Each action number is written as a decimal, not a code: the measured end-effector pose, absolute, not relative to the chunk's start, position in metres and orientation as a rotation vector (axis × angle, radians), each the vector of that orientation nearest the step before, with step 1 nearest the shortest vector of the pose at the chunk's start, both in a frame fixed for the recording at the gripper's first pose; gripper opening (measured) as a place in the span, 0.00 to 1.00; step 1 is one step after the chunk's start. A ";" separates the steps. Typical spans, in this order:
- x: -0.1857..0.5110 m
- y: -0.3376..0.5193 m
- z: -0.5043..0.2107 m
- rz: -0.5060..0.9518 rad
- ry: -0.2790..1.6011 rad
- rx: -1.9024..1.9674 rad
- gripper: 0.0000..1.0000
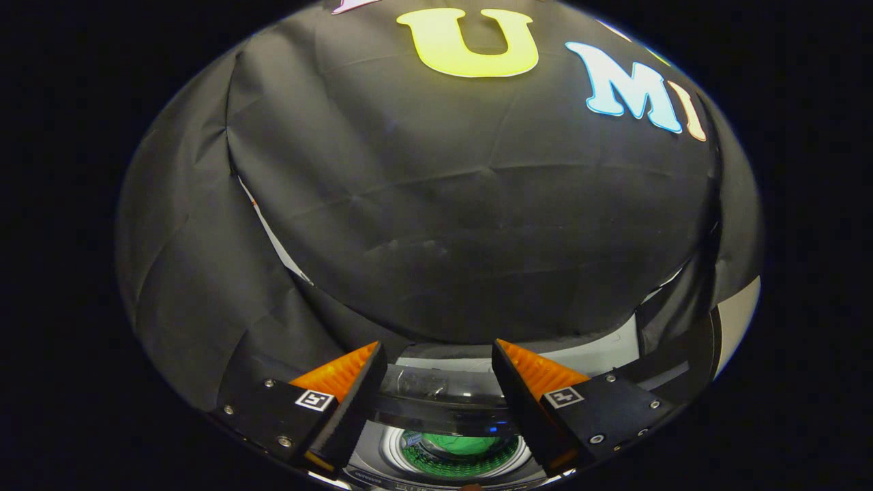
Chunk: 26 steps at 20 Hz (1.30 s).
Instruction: Put the clothes into the washing machine and then close the washing machine lid.
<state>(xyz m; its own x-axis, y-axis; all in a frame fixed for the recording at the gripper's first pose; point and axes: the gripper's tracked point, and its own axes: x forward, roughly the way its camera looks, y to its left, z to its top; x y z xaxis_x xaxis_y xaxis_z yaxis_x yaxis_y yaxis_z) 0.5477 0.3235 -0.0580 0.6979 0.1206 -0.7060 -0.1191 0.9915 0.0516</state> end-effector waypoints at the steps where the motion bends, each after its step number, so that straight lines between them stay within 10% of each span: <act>1: 0.545 0.323 -0.057 0.134 0.788 0.003 0.96; 26: 0.452 0.323 -0.057 0.198 0.512 -0.021 0.95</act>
